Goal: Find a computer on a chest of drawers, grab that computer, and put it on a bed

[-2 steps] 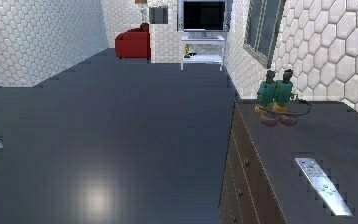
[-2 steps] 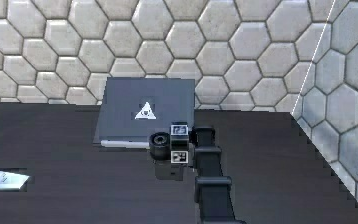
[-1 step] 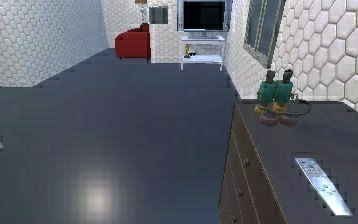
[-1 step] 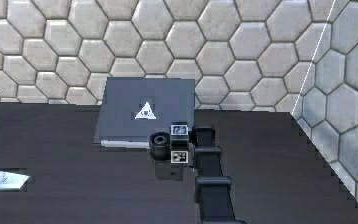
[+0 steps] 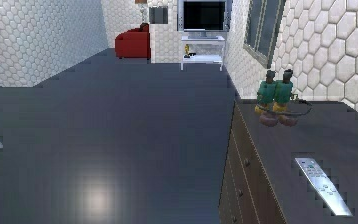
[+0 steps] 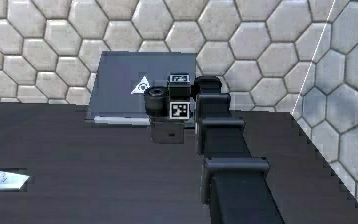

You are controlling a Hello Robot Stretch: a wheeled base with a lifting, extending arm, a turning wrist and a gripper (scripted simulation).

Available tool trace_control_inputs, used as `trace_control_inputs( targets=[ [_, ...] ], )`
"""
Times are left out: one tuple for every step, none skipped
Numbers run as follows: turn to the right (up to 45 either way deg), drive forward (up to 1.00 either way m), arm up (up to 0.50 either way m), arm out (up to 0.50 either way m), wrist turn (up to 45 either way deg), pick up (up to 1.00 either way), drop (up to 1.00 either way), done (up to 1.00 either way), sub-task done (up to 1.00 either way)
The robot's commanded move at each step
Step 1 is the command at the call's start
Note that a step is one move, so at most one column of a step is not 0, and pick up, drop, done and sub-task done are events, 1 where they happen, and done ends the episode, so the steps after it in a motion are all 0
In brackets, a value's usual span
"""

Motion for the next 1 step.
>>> trace_control_inputs(
  targets=[
    [0.0,0.0,0.0,0.0,-45.0,0.0,0.0,0.0,0.0]
  ],
)
